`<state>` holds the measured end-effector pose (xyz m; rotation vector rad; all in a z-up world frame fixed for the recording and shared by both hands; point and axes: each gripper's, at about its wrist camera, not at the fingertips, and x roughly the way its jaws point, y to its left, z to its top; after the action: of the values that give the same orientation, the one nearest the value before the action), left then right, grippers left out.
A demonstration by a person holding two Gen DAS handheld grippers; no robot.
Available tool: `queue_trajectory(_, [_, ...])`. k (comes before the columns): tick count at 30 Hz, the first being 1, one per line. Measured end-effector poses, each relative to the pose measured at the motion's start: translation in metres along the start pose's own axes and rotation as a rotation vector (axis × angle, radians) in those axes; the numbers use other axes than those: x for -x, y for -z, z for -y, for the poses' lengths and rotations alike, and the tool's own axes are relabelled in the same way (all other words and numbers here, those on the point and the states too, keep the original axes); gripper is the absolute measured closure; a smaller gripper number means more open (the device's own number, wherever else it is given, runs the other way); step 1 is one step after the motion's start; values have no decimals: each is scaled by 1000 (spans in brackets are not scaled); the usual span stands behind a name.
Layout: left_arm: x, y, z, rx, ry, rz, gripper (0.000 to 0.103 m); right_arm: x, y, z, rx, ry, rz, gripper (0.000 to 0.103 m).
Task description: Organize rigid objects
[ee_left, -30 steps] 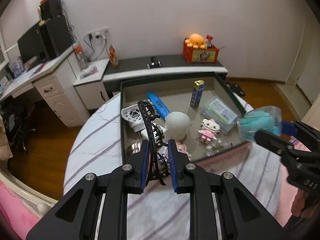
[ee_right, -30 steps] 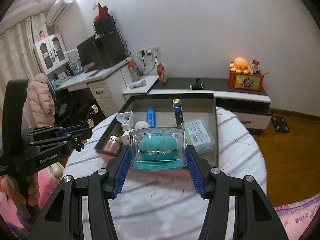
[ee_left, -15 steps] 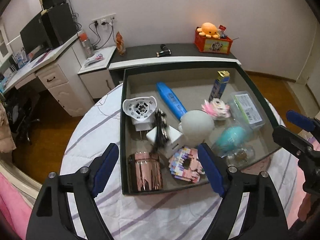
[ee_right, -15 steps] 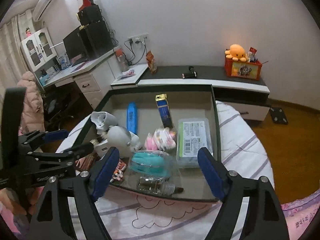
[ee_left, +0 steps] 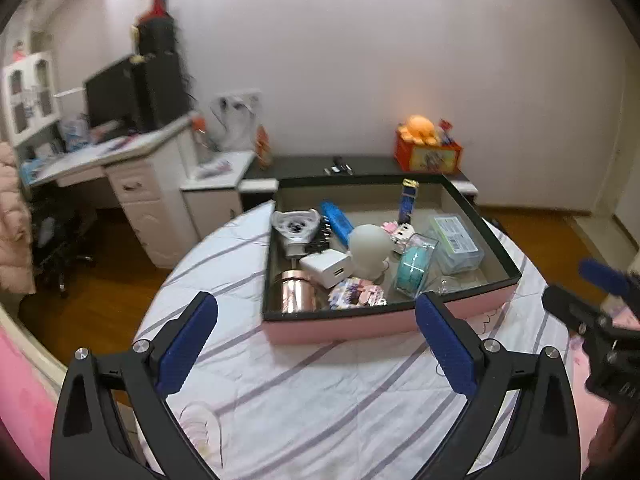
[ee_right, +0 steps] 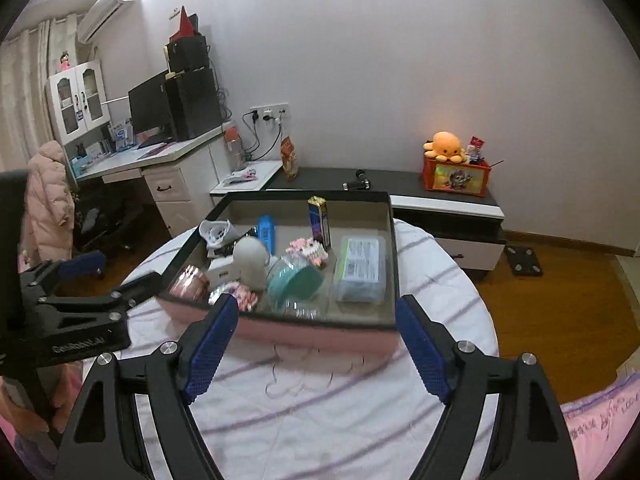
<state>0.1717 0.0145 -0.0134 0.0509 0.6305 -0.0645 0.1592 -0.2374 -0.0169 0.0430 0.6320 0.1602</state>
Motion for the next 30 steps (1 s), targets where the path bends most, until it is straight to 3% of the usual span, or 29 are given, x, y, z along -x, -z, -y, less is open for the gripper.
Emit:
queue_trajectory(12, [60,46,3,11,23,169,1,68,54,-12,5,198,258,21])
queue_trajectory(20, [82,60,4,4,40,286,0,81,64,-15,8,206,320,21])
queue_trajectory(30, [88,63,7,-16,24,344,0,87,70,-27,45,204,339,20])
